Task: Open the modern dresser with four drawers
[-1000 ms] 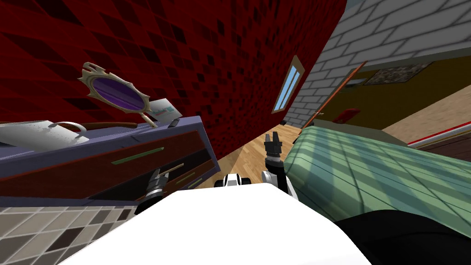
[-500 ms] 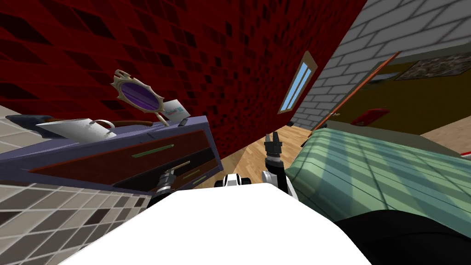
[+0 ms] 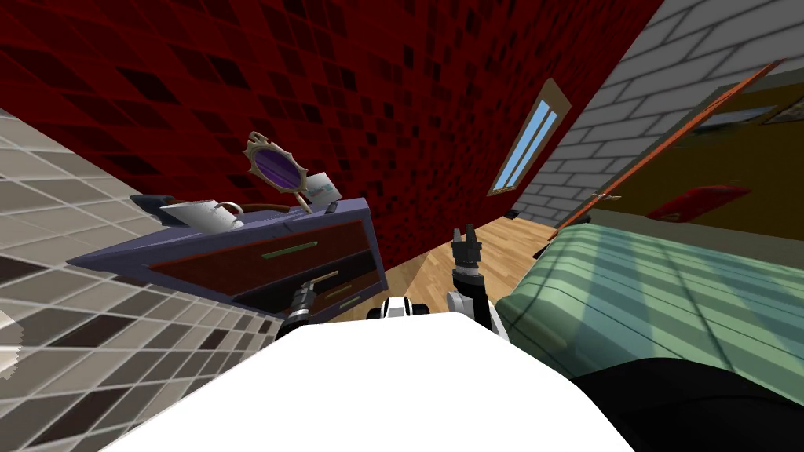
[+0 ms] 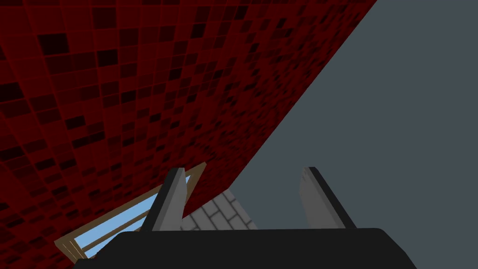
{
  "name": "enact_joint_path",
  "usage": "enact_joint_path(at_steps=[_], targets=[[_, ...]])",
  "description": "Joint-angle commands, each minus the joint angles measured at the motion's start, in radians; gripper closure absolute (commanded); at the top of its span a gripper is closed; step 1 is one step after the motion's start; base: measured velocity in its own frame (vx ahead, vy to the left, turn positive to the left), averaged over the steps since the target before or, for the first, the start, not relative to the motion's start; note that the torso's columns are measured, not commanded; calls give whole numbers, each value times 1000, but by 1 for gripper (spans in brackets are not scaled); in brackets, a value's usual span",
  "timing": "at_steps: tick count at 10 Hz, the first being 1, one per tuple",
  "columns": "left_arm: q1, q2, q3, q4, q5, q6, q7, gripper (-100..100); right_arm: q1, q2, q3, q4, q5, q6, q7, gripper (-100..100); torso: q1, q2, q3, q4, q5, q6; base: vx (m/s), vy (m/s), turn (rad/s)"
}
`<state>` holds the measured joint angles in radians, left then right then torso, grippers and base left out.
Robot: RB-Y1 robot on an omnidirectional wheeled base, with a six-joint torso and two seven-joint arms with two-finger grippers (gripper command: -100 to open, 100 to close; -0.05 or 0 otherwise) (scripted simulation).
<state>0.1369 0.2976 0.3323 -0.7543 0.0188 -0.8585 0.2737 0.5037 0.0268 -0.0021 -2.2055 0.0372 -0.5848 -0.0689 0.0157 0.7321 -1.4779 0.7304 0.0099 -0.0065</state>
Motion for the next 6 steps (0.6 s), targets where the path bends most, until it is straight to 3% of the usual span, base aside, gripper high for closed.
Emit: enact_joint_path(at_steps=[1,2,3,4,5,6], targets=[[39,-67,-69,-103,2,64,-65,100,0,0,0,0,0,0,0,0,0,0,0,0,0,0,28,108,311],[39,-67,-77,-119,2,64,-65,100,0,0,0,0,0,0,0,0,1,-1,-1,0,0,2,23,91,187],[48,-107,-121,-177,4,91,-107,100,0,0,0,0,0,0,0,0,1,-1,-1,-1,-1,0,28,105,365],[48,-107,-130,-178,4,91,-107,100,0,0,0,0,0,0,0,0,1,0,0,-1,-1,-2,20,70,163],[57,-147,-175,-234,5,118,-148,100,0,0,0,0,0,0,0,0,-1,1,0,0,-2,0,23,112,303],[57,-147,-184,-237,5,118,-148,100,0,0,0,0,0,0,0,0,0,1,0,0,-3,-1,30,89,148]])
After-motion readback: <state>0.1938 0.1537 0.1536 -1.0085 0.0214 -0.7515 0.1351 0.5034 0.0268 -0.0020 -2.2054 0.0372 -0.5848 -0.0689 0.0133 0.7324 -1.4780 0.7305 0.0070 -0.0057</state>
